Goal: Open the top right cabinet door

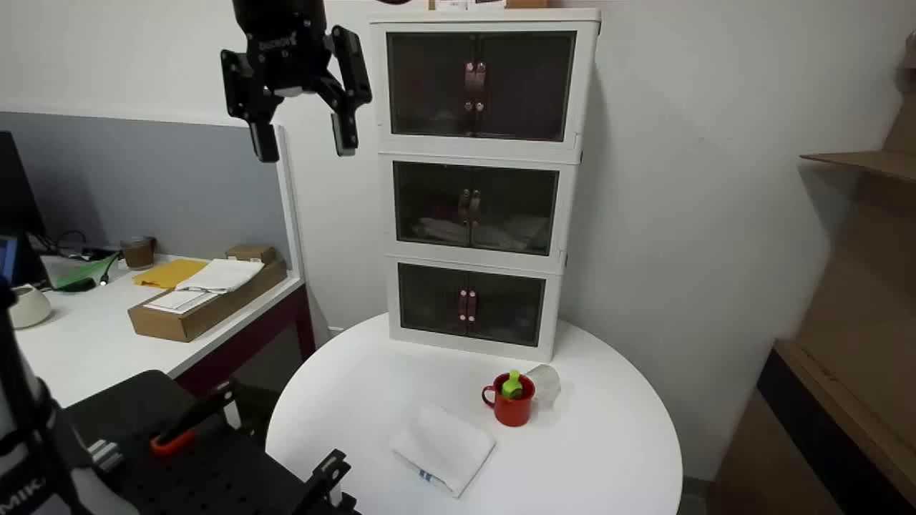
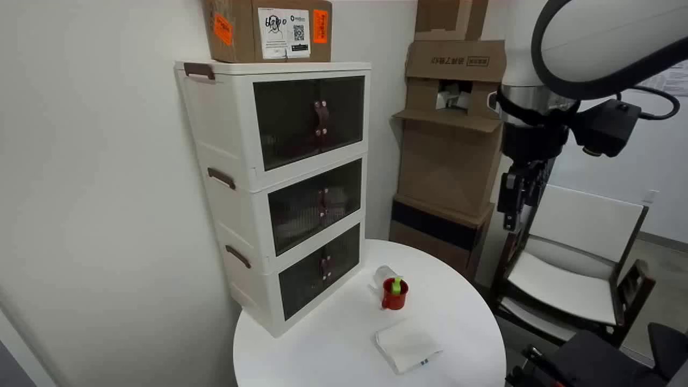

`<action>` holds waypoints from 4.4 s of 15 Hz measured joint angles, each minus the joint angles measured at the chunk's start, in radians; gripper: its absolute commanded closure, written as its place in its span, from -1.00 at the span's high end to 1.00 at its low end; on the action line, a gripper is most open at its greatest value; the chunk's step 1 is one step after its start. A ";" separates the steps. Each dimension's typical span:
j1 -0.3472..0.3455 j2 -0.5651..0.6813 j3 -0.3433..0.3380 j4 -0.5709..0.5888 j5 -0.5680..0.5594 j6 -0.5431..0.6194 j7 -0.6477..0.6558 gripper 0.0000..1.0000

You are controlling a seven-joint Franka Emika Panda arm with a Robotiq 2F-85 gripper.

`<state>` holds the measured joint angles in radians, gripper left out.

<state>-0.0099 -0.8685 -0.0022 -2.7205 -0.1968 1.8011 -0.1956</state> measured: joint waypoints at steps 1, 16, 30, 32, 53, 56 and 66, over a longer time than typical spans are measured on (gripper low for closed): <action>0.000 0.000 0.000 0.000 0.000 0.000 0.000 1.00; 0.017 0.207 -0.110 0.224 -0.069 0.228 -0.197 1.00; 0.142 0.668 -0.342 0.682 0.715 0.225 -0.969 1.00; 0.141 0.679 -0.342 0.693 0.722 0.218 -0.978 1.00; -0.204 1.241 -0.188 1.172 1.391 -0.325 -1.591 1.00; -0.226 1.300 -0.156 1.238 1.419 -0.325 -1.591 1.00; -0.231 1.470 -0.104 1.430 1.405 -0.310 -1.585 1.00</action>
<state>-0.2413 0.6019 -0.1060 -1.2904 1.2083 1.4914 -1.7802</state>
